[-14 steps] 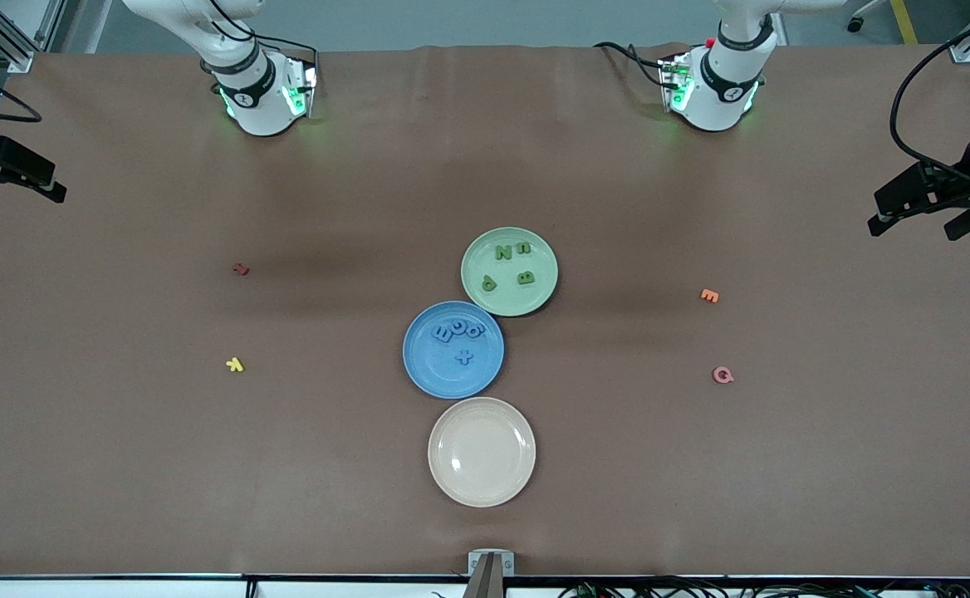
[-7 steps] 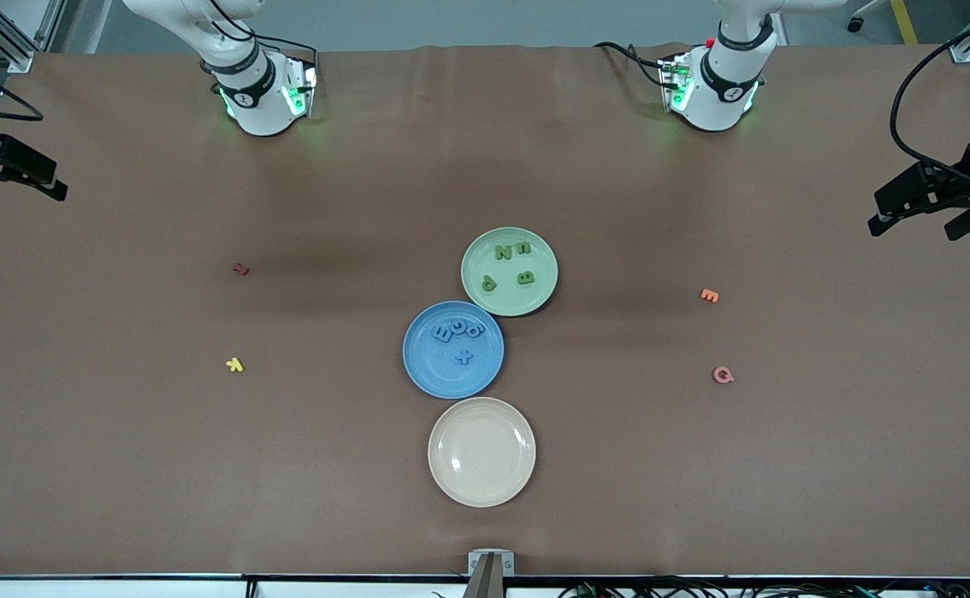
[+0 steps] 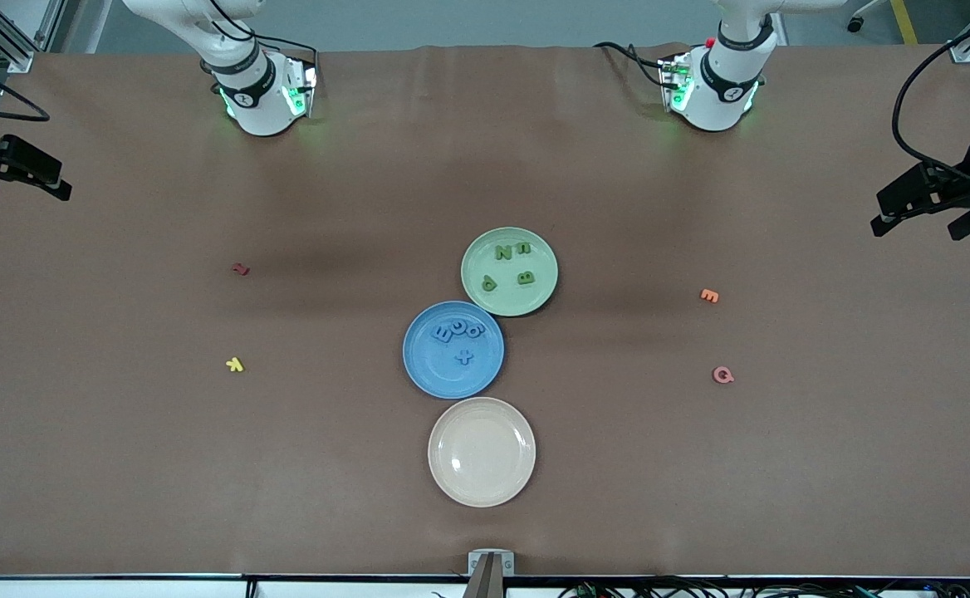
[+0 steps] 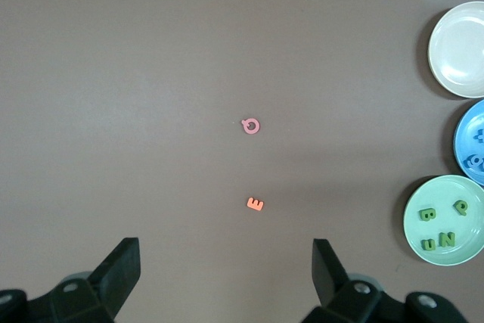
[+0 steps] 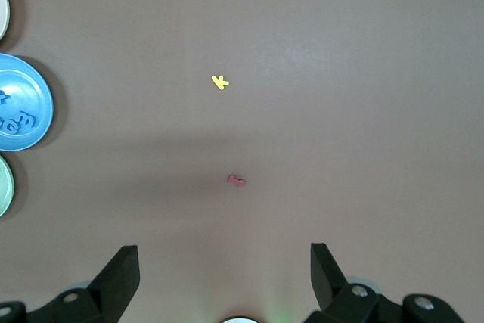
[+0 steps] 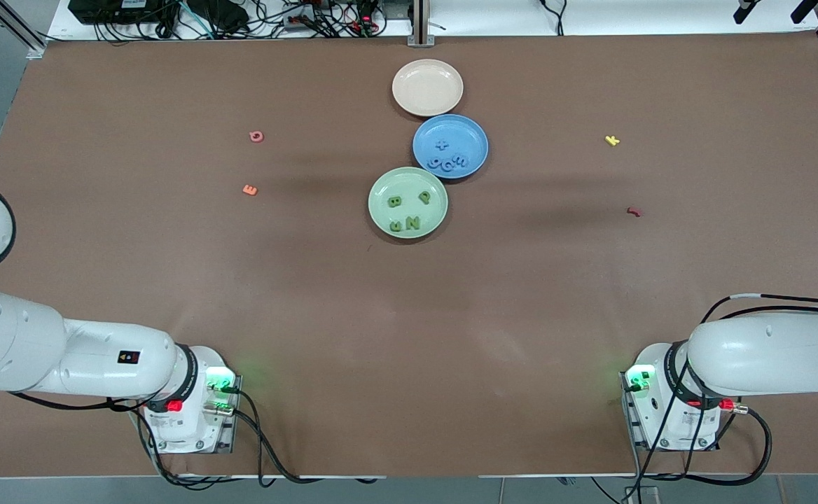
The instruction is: Sort letters by color into matching plates
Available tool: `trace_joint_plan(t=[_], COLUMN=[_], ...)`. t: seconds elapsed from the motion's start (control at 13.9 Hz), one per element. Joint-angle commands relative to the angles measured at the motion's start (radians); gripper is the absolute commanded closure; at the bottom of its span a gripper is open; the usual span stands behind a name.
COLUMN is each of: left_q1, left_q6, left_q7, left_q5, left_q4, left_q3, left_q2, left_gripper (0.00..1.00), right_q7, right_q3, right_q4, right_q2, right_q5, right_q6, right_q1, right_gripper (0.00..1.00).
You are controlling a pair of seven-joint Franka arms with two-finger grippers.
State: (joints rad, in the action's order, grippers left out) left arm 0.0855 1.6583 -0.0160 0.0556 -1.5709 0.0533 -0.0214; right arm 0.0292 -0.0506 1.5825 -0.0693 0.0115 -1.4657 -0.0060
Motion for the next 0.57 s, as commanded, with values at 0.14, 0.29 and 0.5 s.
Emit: trace_joint_plan(t=[0.14,0.29,0.5], left_q1=[0.005,0.01,0.007], left_q6=[-0.014,-0.014,-0.014], left_q7=[0.055,0.097,0.094], left_q5=[-0.016,-0.02,-0.017], left_q4=[0.008,0.008,0.009], left_q3=[-0.001,-0.001,-0.001], left_q2=[-0.005,-0.003,-0.003], left_gripper=[0.0,0.0,0.0], right_q7=[-0.018,-0.017,-0.017], right_q3=[0.005,0.0,0.0], right_q4=[0.024,0.025,0.025], right_q2=[-0.029,-0.027,-0.029], right_q5=[-0.002,0.001,0.001], right_q6=[0.001,-0.001,0.001], right_q1=[-0.005,-0.006,-0.003], right_gripper=[0.0,0.0,0.0])
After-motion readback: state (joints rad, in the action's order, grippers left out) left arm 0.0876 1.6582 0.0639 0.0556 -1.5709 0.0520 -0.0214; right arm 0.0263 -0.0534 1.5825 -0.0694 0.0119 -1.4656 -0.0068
